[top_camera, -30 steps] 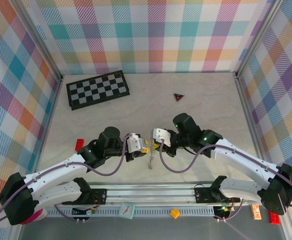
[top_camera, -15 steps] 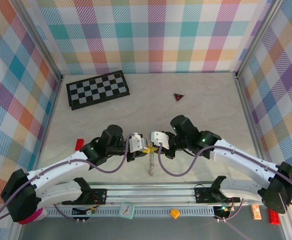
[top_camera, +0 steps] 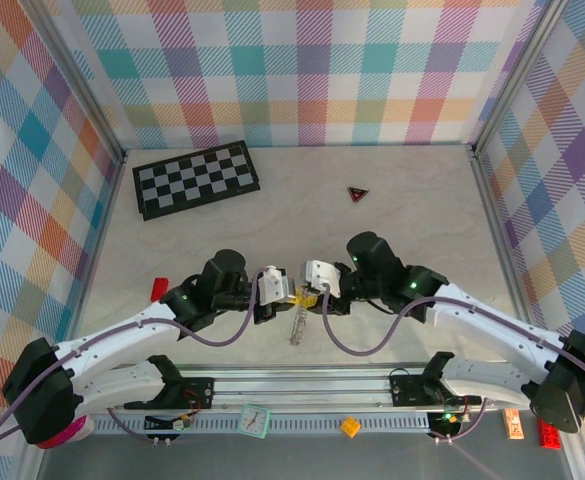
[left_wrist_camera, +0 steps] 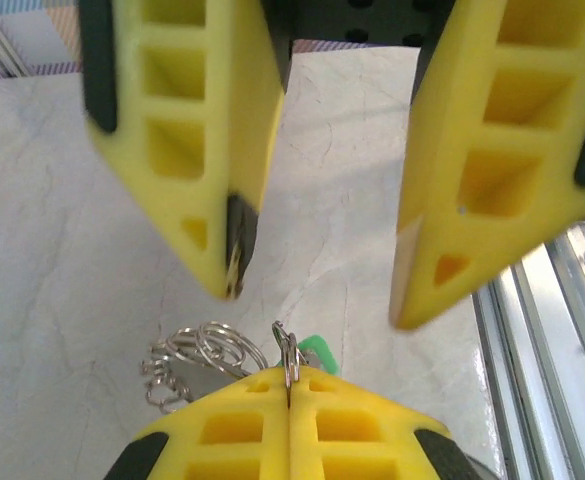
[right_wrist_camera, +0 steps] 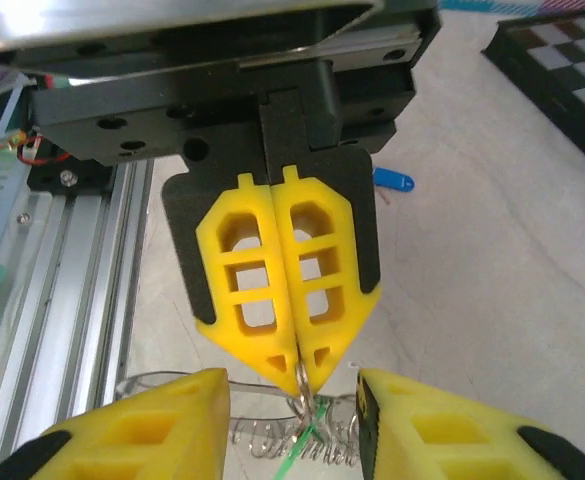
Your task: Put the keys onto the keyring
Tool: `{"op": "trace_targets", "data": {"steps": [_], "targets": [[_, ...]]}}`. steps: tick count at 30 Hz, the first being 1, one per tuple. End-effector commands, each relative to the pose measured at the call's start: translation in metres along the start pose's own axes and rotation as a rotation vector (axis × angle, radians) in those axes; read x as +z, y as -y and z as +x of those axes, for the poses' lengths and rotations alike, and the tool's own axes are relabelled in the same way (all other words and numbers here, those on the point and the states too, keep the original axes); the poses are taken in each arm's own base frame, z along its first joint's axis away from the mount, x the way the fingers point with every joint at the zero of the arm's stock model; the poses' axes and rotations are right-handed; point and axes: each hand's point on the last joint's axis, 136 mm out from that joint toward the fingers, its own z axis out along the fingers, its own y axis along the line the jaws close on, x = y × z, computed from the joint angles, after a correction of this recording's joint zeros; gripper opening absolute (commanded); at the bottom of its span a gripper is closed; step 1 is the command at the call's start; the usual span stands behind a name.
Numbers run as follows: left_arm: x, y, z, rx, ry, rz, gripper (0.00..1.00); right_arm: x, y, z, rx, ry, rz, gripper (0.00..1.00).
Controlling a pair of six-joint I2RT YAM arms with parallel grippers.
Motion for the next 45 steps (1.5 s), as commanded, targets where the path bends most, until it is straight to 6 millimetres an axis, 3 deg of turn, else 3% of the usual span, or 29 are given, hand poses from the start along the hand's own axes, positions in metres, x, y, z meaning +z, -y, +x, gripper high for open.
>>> {"op": "trace_targets", "data": {"steps": [1, 6, 11, 35, 42, 45], "targets": [[-0.006, -0.007, -0.019, 0.009, 0.118, -0.045, 0.00, -0.007, 0.003, 0.002, 0.075, 0.057, 0.044, 0.39], [-0.009, -0.006, -0.020, -0.013, 0.180, -0.067, 0.00, -0.009, 0.012, 0.017, 0.163, 0.089, 0.145, 0.39], [-0.012, -0.010, -0.021, -0.026, 0.208, -0.102, 0.00, -0.003, 0.006, 0.031, 0.207, 0.072, 0.120, 0.38], [-0.014, -0.013, -0.027, -0.051, 0.250, -0.115, 0.00, 0.017, 0.007, 0.014, 0.205, 0.135, 0.038, 0.38], [-0.012, -0.013, -0.027, -0.050, 0.250, -0.113, 0.00, 0.018, 0.010, 0.011, 0.211, 0.146, 0.044, 0.33], [-0.012, -0.013, -0.029, -0.050, 0.252, -0.110, 0.00, 0.019, 0.012, 0.015, 0.209, 0.122, 0.057, 0.25]]}}
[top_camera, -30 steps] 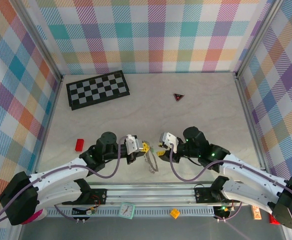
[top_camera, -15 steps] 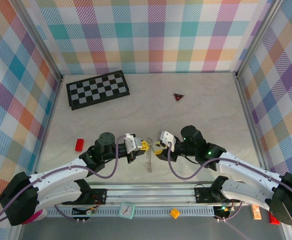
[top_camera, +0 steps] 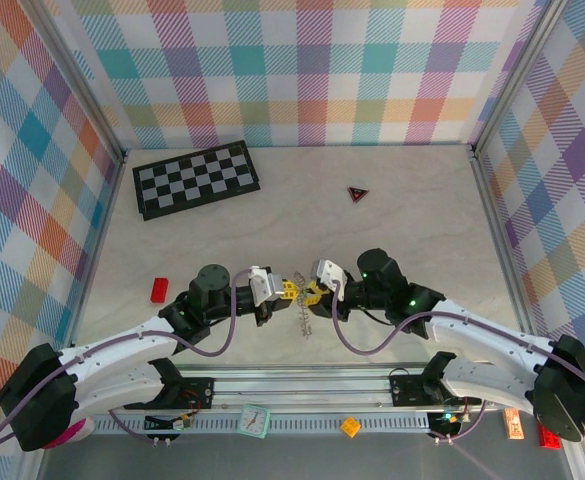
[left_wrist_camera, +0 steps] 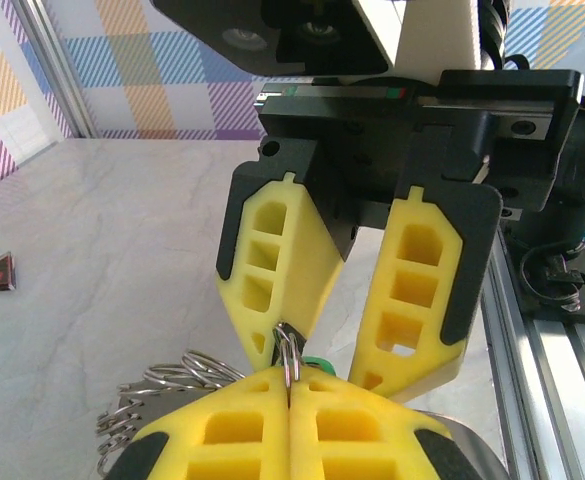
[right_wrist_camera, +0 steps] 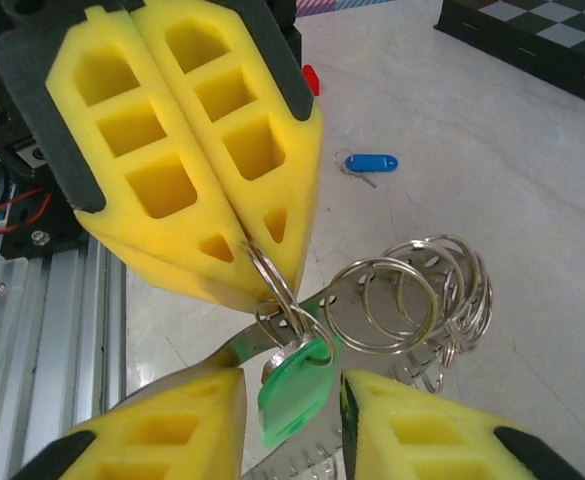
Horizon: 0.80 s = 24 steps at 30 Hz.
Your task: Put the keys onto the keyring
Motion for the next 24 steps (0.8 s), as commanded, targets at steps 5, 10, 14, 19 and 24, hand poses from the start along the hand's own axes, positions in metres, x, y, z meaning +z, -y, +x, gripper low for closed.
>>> {"op": "trace_targets", "data": {"steps": [5, 10, 14, 19, 24], "targets": [[-0.002, -0.005, -0.019, 0.038, 0.067, -0.015, 0.00, -0.003, 0.005, -0.008, -0.030, -0.015, 0.018, 0.10], [-0.002, -0.008, -0.022, 0.061, 0.073, -0.028, 0.00, 0.002, 0.001, 0.013, -0.012, -0.086, -0.010, 0.00], [-0.001, -0.009, -0.024, 0.079, 0.078, -0.031, 0.00, 0.008, -0.008, 0.023, 0.014, -0.134, -0.079, 0.00], [0.001, -0.007, -0.023, 0.077, 0.074, -0.017, 0.00, 0.005, -0.007, 0.012, 0.001, -0.101, -0.071, 0.03], [-0.001, -0.005, -0.021, 0.071, 0.078, -0.013, 0.00, -0.008, 0.000, 0.003, -0.039, -0.040, 0.011, 0.30]]}}
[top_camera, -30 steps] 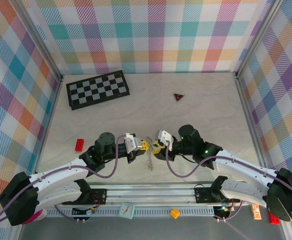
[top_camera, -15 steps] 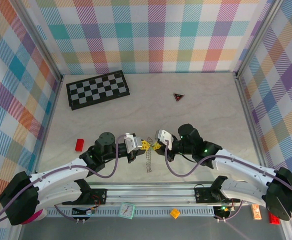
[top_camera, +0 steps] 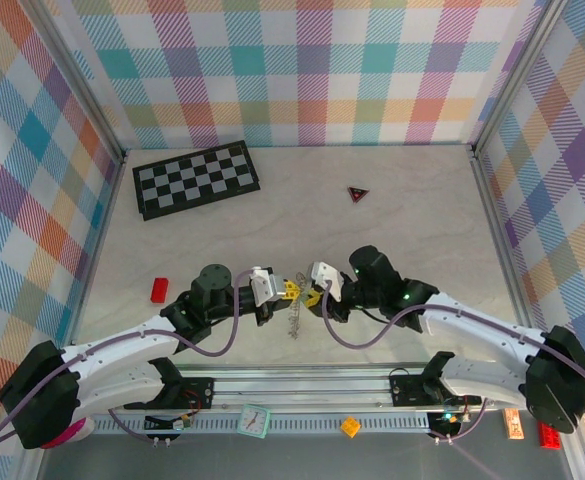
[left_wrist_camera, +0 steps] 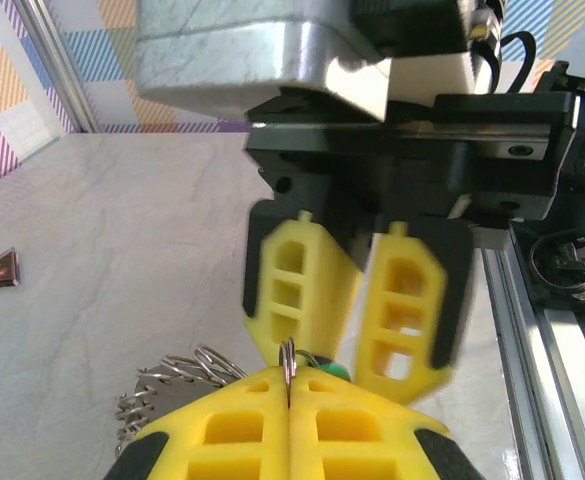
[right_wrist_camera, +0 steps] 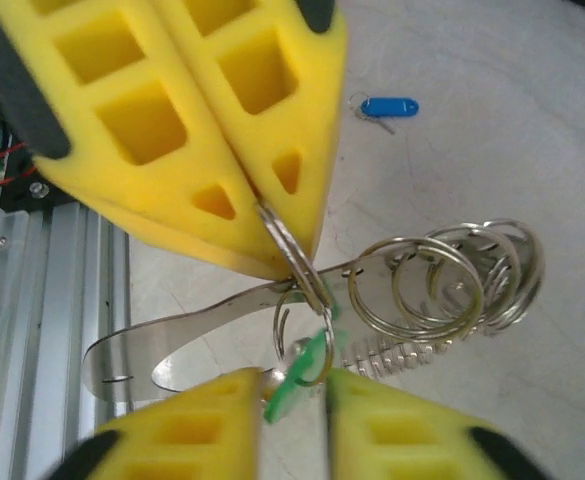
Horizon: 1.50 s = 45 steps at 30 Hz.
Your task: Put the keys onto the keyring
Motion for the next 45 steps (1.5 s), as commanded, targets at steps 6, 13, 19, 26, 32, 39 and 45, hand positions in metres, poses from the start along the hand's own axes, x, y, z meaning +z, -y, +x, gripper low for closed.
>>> {"op": "trace_targets", "data": {"steps": [6, 13, 19, 26, 32, 39, 45], "targets": [[-0.008, -0.002, -0.025, 0.008, 0.107, 0.018, 0.00, -0.026, -0.007, -0.023, -0.096, 0.128, 0.009, 0.30], [-0.010, 0.005, -0.034, 0.018, 0.160, 0.069, 0.00, -0.023, -0.006, -0.039, -0.061, 0.197, -0.012, 0.26], [-0.009, 0.008, -0.039, 0.026, 0.188, 0.095, 0.00, -0.022, -0.005, -0.041, -0.039, 0.204, -0.018, 0.24], [-0.009, 0.011, -0.040, 0.022, 0.198, 0.113, 0.00, -0.021, -0.011, -0.047, -0.052, 0.228, -0.055, 0.21], [-0.009, 0.012, -0.043, 0.021, 0.214, 0.122, 0.00, -0.022, -0.016, -0.052, -0.077, 0.252, -0.085, 0.18], [-0.008, 0.013, -0.041, 0.015, 0.210, 0.133, 0.00, -0.026, -0.019, -0.056, -0.110, 0.273, -0.095, 0.15], [-0.008, 0.016, -0.038, 0.010, 0.205, 0.146, 0.00, -0.028, -0.021, -0.058, -0.132, 0.279, -0.106, 0.10]]}}
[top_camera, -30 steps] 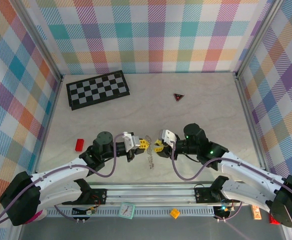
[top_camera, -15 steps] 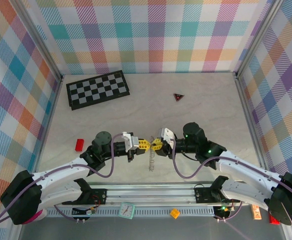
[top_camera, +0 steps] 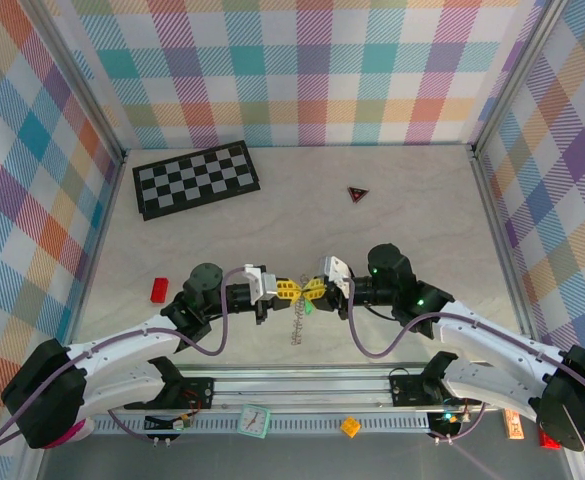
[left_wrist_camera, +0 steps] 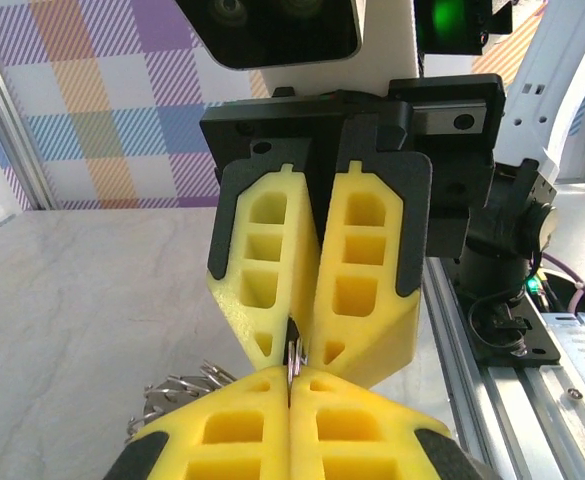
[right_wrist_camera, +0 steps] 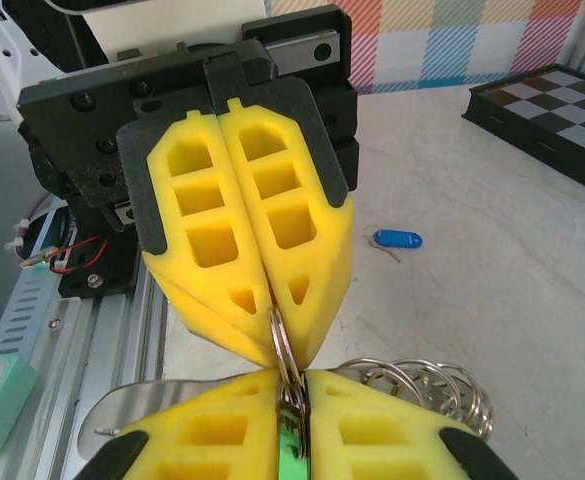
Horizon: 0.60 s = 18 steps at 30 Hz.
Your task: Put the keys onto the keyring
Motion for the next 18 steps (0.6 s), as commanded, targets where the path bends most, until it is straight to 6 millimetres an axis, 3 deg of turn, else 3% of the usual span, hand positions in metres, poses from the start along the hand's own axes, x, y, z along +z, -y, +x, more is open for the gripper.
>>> {"op": "trace_targets", "data": {"steps": [1, 3, 5, 8, 11, 18], "targets": [[-0.001, 0.004, -0.010, 0.020, 0.048, 0.031, 0.00, -0.002, -0.009, -0.015, -0.067, 0.062, -0.051, 0.07], [-0.001, 0.003, -0.010, 0.018, 0.046, 0.026, 0.00, -0.002, -0.010, -0.016, -0.071, 0.059, -0.058, 0.00], [0.000, 0.002, -0.009, 0.013, 0.039, 0.016, 0.00, -0.001, -0.010, -0.014, -0.074, 0.042, -0.064, 0.00], [-0.002, -0.006, 0.001, 0.005, -0.015, -0.034, 0.22, -0.001, -0.007, -0.007, -0.084, -0.007, -0.047, 0.00], [-0.005, -0.009, 0.013, 0.011, -0.103, -0.060, 0.31, -0.001, -0.002, 0.002, -0.093, -0.085, -0.030, 0.00], [-0.005, -0.009, 0.025, 0.046, -0.258, -0.019, 0.28, 0.000, 0.005, 0.010, -0.115, -0.215, -0.036, 0.00]]}}
